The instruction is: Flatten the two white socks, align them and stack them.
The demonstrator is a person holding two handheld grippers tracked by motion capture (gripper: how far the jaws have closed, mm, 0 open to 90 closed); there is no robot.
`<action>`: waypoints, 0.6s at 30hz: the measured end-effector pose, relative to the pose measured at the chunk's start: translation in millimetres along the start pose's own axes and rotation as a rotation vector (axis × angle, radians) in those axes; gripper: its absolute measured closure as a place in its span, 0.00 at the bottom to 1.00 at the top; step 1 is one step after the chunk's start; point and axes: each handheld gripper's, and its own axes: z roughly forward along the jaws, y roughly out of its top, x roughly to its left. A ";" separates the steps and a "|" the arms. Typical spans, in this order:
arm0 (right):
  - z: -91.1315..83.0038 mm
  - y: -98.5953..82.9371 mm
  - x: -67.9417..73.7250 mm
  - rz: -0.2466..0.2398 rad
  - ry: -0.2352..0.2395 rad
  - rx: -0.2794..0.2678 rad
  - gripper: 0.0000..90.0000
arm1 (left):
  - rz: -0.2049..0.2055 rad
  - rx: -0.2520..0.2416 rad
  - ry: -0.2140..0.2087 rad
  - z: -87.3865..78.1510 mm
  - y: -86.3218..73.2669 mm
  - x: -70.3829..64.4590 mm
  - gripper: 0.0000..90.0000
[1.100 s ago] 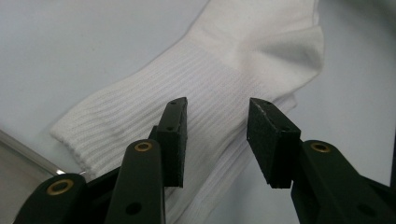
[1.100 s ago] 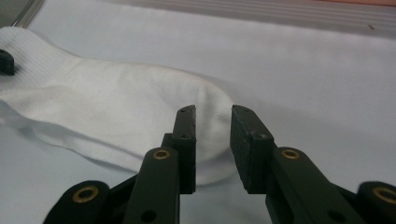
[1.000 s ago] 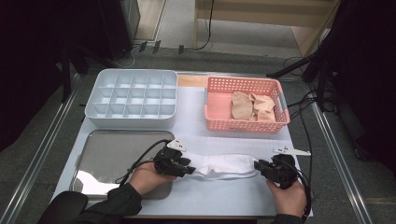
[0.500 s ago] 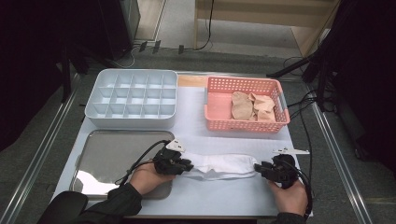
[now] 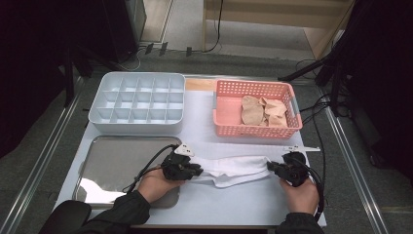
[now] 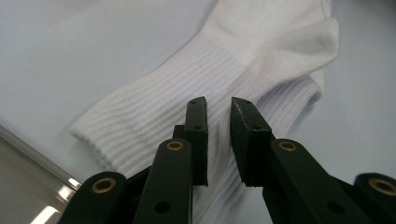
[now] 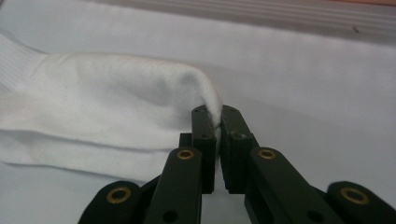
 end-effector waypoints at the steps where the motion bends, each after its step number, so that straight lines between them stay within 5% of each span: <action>1: 0.5 1.7 -1.0 -0.005 -0.012 -0.004 0.97 | -0.004 -0.005 0.001 -0.1 1.3 0.8 0.86; 9: 4.5 12.4 -20.2 0.028 -0.037 -0.031 0.96 | -0.022 -0.046 -0.013 0.1 10.1 7.3 0.79; 18: 0.6 9.3 -16.3 0.017 -0.019 -0.069 0.78 | 0.037 -0.019 -0.009 10.2 7.8 -0.8 0.78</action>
